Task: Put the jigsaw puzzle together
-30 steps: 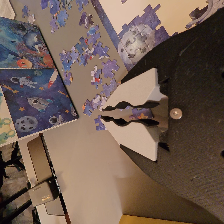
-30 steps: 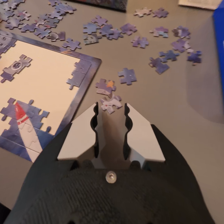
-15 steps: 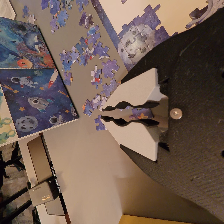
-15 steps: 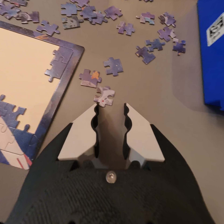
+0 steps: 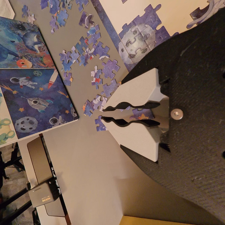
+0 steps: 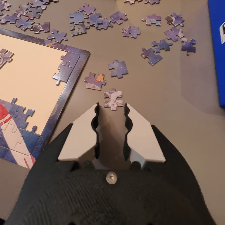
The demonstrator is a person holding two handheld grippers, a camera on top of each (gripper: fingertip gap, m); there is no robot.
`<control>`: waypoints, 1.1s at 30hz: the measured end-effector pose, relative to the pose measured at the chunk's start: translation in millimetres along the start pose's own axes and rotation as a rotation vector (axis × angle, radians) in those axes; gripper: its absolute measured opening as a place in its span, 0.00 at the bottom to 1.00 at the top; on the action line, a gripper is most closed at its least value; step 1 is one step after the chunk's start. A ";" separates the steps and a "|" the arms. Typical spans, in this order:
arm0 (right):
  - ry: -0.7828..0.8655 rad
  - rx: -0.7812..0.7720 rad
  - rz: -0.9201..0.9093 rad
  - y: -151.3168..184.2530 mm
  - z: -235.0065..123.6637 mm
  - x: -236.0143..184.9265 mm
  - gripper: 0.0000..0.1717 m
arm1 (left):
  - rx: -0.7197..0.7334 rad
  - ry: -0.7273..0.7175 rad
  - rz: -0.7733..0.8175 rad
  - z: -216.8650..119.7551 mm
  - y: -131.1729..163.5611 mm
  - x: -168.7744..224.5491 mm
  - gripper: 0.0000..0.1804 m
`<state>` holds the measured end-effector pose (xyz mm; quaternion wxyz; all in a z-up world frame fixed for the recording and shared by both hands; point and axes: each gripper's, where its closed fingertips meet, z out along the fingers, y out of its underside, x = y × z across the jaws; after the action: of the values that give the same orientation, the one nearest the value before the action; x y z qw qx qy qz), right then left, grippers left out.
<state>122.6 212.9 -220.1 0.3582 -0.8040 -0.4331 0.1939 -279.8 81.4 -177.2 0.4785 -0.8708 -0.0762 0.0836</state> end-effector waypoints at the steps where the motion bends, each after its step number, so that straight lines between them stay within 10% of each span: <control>1: 0.003 -0.002 -0.003 -0.4 0.4 -0.3 0.23 | 0.000 0.000 0.000 0.0 0.0 -0.1 0.04; 33: -0.124 0.063 0.017 -13.3 -9.6 -17.9 0.16 | -0.002 0.001 0.003 0.5 0.6 0.8 0.04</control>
<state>111.3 199.0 -203.7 0.3544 -0.7824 -0.4414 0.2597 -279.1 81.7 -178.0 0.4774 -0.8715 -0.0750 0.0836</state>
